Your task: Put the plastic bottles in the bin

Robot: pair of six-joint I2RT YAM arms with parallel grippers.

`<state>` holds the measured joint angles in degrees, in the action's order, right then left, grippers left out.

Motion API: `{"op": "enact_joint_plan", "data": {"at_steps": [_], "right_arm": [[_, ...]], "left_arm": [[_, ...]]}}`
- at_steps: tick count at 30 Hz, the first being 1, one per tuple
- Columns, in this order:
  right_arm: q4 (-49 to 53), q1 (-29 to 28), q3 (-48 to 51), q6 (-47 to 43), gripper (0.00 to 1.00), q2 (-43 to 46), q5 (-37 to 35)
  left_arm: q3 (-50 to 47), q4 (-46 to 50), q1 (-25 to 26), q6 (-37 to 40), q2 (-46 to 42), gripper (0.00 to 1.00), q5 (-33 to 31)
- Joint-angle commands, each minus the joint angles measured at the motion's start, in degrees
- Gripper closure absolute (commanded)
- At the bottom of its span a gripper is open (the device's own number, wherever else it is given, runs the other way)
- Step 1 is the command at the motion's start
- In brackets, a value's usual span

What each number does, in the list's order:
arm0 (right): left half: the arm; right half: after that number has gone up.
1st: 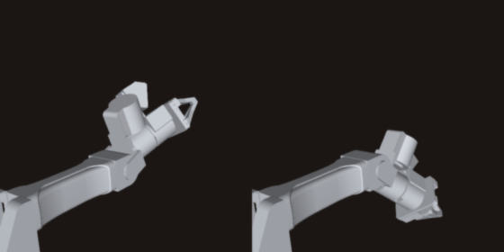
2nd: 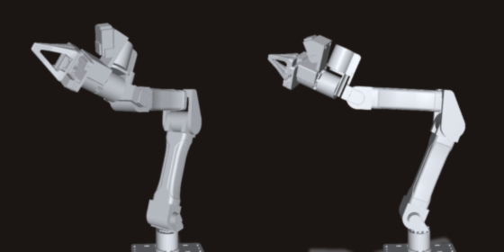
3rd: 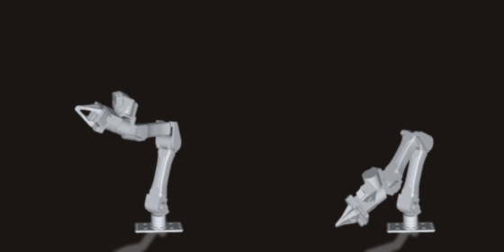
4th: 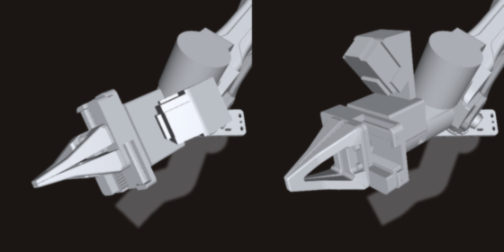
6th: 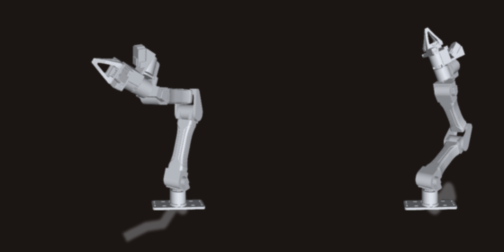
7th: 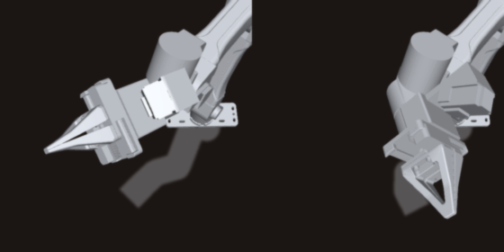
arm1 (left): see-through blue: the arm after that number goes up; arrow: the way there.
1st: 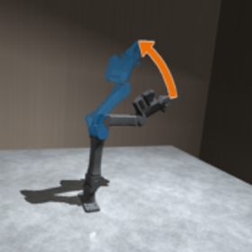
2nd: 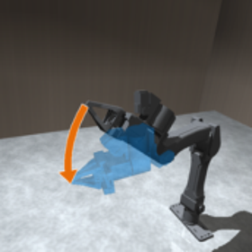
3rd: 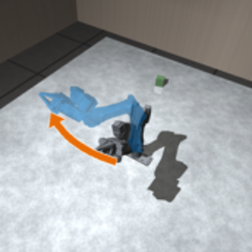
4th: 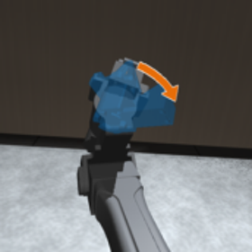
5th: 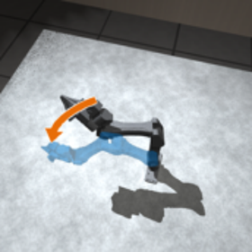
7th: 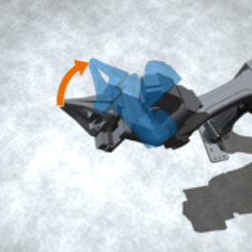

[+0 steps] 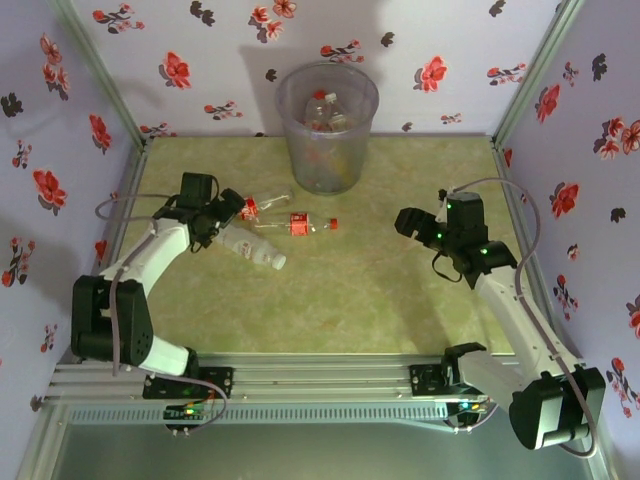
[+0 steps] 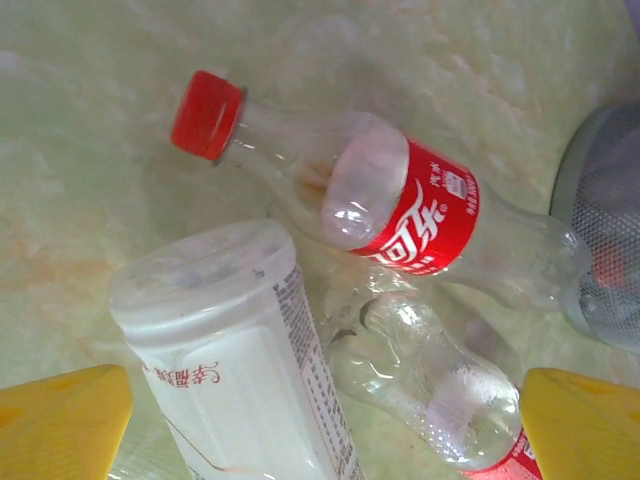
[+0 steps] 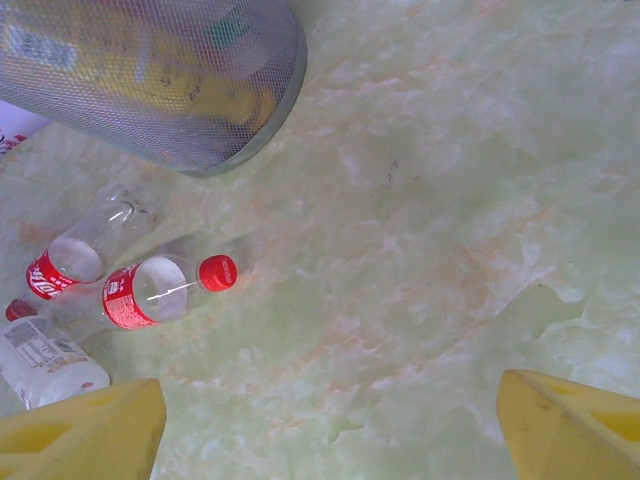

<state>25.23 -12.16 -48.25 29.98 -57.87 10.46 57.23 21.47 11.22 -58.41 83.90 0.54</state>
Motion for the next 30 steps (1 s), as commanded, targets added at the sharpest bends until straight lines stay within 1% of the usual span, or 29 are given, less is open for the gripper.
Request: {"op": "enact_joint_plan", "data": {"at_steps": [1,5,9,19,24,30], "right_arm": [[-1.3,-0.3,0.9,-1.3,0.13,0.1,-1.2],[-1.6,-0.4,1.1,-1.4,0.13,-0.4,-1.0],[-1.7,-0.3,1.1,-1.5,0.13,-0.6,-0.9],[-1.5,-0.3,1.3,-1.6,0.13,-0.6,-1.6],[-1.7,-0.3,1.3,-1.7,0.13,-1.0,-1.9],[-1.9,-0.3,1.3,-1.9,0.13,-1.4,-2.0]], "left_arm": [[-1.8,0.6,-0.3,-5.4,0.4,0.00,-2.1],[-2.5,1.1,-0.3,-6.6,1.2,0.00,-2.4],[-1.0,4.6,-0.3,-6.9,3.4,0.00,-4.4],[0.1,4.4,0.9,-8.7,9.2,0.00,-2.9],[-0.2,3.5,1.2,-9.2,11.2,0.03,-2.6],[-1.1,2.3,1.2,-9.4,12.4,0.11,-3.0]]}}
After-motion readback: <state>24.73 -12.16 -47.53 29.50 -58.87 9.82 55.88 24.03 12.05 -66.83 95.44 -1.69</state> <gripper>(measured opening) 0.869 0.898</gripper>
